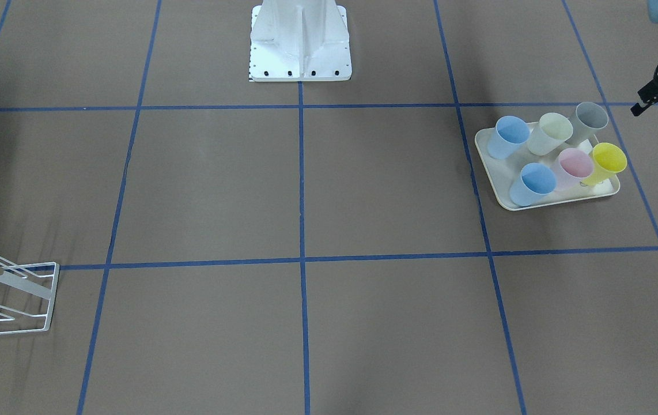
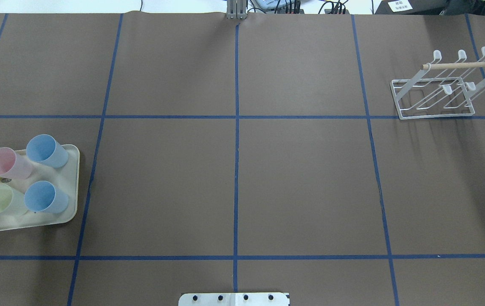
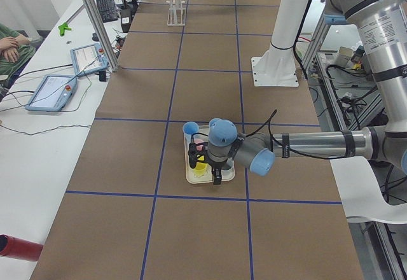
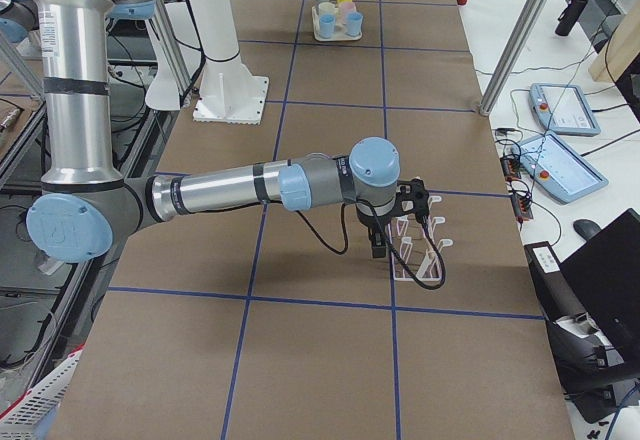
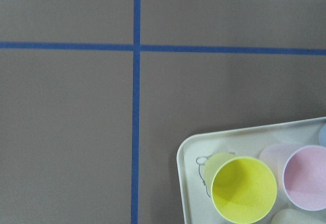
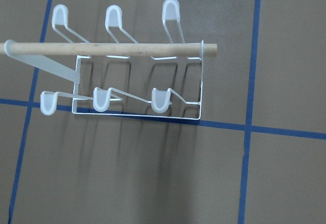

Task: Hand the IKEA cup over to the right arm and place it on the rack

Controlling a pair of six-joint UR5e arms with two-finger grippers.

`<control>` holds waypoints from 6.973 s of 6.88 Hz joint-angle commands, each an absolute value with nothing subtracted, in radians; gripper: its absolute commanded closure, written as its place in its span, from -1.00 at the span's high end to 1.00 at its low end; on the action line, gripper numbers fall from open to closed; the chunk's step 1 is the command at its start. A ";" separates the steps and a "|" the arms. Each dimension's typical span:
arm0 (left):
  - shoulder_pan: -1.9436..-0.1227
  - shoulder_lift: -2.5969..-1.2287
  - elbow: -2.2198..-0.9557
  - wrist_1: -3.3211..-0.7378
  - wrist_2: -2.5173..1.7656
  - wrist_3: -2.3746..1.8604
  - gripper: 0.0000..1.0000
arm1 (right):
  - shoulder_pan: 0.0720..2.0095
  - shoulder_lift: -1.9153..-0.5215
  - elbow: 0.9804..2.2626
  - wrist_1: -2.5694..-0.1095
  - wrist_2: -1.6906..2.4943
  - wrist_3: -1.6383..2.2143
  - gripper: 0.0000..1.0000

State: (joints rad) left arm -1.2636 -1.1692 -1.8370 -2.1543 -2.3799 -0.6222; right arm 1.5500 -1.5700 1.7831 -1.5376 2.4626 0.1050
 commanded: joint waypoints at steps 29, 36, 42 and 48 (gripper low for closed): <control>-1.502 -1.626 -2.023 -1.403 -2.214 -0.575 -1.00 | 1.329 -1.289 1.822 -1.481 2.421 0.493 0.99; -1.132 -1.710 -1.853 -2.515 -2.142 -1.966 -1.00 | 0.909 -1.126 1.597 -0.568 1.936 1.660 0.98; -0.668 -1.795 -1.844 -3.087 -1.388 -2.524 -1.00 | 0.845 -1.029 1.715 -0.403 1.887 2.034 0.98; -0.545 -1.976 -1.813 -3.010 -1.370 -2.381 -1.00 | 0.779 -1.028 1.721 -0.357 1.876 2.045 0.98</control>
